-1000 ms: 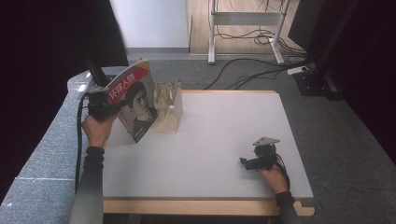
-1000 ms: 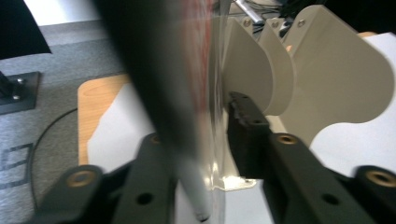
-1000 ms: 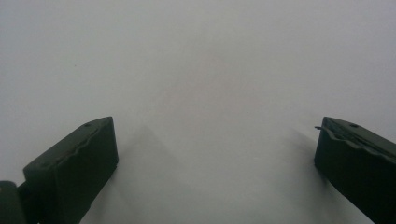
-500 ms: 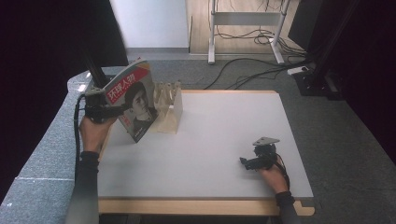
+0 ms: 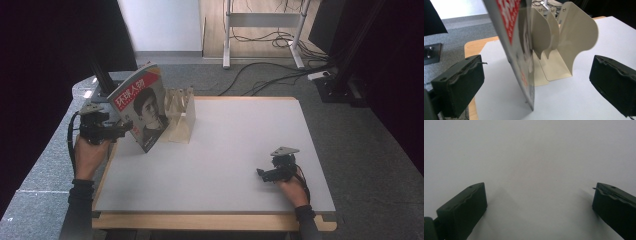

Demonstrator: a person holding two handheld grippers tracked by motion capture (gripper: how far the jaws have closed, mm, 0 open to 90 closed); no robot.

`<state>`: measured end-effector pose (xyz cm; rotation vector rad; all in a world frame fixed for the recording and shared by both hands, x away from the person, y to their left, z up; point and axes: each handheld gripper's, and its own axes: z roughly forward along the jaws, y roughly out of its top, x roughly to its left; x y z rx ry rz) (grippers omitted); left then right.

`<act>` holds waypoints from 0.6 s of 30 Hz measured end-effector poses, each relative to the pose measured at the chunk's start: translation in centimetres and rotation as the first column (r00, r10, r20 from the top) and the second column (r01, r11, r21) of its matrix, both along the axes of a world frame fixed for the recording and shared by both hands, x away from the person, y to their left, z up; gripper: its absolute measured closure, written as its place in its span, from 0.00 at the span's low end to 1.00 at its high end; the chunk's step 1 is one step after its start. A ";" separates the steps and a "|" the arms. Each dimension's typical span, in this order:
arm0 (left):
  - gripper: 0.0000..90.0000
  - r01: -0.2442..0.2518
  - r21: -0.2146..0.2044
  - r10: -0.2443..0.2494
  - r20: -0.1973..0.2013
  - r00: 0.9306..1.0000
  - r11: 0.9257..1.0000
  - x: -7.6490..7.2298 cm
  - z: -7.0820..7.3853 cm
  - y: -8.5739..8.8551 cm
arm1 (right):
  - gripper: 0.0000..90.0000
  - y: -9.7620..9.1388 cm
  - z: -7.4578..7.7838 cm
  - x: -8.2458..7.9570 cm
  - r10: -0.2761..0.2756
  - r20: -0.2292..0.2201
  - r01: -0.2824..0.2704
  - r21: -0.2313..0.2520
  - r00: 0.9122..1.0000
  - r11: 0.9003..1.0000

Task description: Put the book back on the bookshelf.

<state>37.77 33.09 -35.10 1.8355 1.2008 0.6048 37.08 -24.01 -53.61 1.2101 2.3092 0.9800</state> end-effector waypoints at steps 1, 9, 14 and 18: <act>0.00 0.007 0.003 -0.007 0.005 1.000 1.000 -0.4 0.0 -0.2 | 0.00 0.0 0.0 0.0 0.000 0.000 0.000 0.000 1.000 1.000; 0.00 0.047 0.028 -0.048 0.041 0.998 0.999 -3.3 0.4 -1.9 | 0.00 0.0 0.0 0.0 0.000 0.001 0.000 -0.001 1.000 1.000; 0.00 0.114 0.051 -0.116 0.041 0.992 0.992 -3.9 -0.1 -4.0 | 0.00 0.0 0.0 0.0 0.000 0.001 0.000 -0.001 1.000 1.000; 0.00 0.174 0.054 -0.176 0.025 0.984 0.983 -3.6 -1.1 -5.8 | 0.00 0.0 0.0 0.0 0.000 0.001 0.000 -0.001 1.000 1.000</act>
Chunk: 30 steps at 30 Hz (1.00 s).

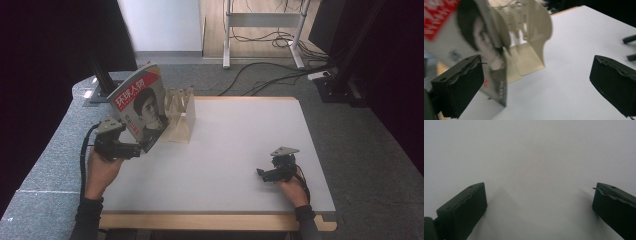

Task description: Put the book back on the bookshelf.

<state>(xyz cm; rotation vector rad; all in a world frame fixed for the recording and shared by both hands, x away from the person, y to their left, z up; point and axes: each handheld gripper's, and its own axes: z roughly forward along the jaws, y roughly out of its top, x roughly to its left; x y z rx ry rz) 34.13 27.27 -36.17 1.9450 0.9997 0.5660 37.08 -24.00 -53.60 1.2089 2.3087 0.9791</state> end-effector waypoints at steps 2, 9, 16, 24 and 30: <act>0.00 0.015 0.003 -0.015 0.006 1.000 1.000 0.2 -0.5 -0.7 | 0.00 0.0 0.0 0.0 0.000 0.000 0.000 0.001 1.000 1.000; 0.00 0.090 0.022 -0.089 -0.029 0.996 0.996 1.0 -3.4 -3.4 | 0.00 0.0 0.0 0.0 -0.001 -0.002 0.001 0.001 1.000 1.000; 0.00 0.161 0.036 -0.159 -0.068 0.985 0.986 1.4 -6.3 -5.4 | 0.00 0.0 0.0 0.0 -0.002 -0.003 0.002 0.001 1.000 1.000; 0.00 0.209 0.047 -0.205 -0.075 0.976 0.977 1.3 -9.9 -6.7 | 0.00 0.0 0.0 0.0 -0.002 -0.003 0.002 0.002 1.000 1.000; 0.00 0.220 0.049 -0.212 -0.121 0.970 0.974 1.3 -12.9 -6.9 | 0.00 0.0 0.0 0.0 -0.001 -0.003 0.001 0.002 1.000 1.000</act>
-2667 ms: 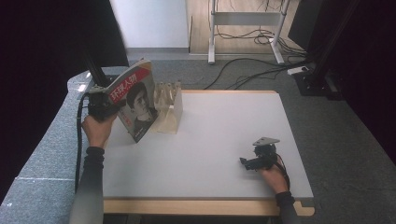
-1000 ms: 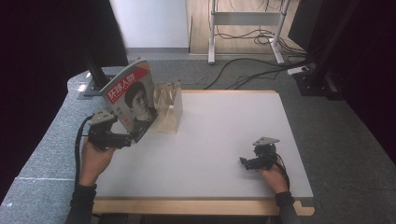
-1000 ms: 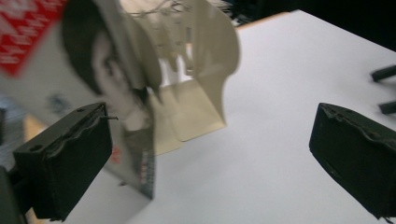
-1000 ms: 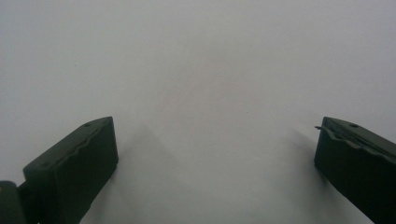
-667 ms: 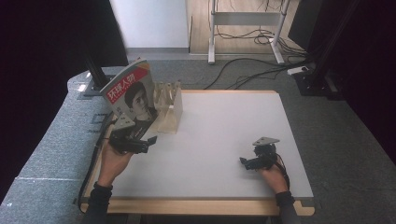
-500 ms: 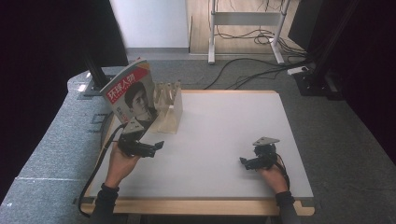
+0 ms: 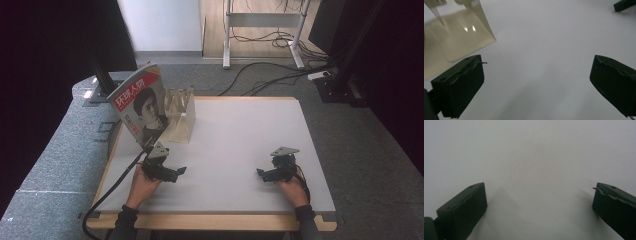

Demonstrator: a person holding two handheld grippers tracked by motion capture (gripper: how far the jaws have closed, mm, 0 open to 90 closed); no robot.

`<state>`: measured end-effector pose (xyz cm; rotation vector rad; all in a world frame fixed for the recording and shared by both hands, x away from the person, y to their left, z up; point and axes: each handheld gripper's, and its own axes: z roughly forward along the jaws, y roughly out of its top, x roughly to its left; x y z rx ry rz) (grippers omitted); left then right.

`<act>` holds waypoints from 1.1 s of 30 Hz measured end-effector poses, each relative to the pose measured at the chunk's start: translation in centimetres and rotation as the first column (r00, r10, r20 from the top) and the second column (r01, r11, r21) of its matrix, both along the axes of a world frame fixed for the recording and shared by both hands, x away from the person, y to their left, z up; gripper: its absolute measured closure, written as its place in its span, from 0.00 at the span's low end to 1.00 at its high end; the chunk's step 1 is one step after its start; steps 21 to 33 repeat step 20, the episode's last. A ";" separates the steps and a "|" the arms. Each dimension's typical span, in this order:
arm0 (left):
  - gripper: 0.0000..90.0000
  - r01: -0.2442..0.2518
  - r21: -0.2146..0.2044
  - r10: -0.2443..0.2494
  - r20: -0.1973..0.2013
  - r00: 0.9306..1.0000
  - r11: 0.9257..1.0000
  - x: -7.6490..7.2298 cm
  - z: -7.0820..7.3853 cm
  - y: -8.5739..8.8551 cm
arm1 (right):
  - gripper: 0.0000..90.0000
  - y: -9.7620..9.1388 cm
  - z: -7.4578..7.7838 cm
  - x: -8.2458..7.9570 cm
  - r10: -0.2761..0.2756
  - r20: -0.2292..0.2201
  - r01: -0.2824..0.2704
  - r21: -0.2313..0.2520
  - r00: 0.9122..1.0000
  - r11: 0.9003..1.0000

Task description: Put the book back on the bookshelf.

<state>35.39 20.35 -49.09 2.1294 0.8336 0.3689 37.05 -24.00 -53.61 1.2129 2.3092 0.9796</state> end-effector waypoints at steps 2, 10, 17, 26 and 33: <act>0.00 -0.005 0.016 0.005 -0.013 1.000 1.000 0.0 -0.8 0.0 | 0.00 0.0 0.0 0.0 0.000 0.000 0.000 0.000 1.000 1.000; 0.00 -0.017 0.084 0.022 -0.063 0.998 0.996 0.0 -3.5 -0.4 | 0.00 0.0 0.0 0.0 0.000 0.000 0.000 0.000 1.000 1.000; 0.00 -0.001 0.118 0.013 -0.104 0.995 0.993 0.2 -3.7 -0.8 | 0.00 0.0 0.0 0.0 0.000 0.001 0.000 -0.001 1.000 1.000; 0.00 0.001 0.124 0.012 -0.101 0.995 0.992 0.2 -3.7 -0.9 | 0.00 0.0 -0.1 -0.1 0.001 0.001 -0.001 0.000 1.000 1.000; 0.00 0.001 0.124 0.012 -0.101 0.995 0.992 0.2 -3.7 -0.9 | 0.00 0.0 -0.1 -0.1 0.001 0.001 -0.001 0.000 1.000 1.000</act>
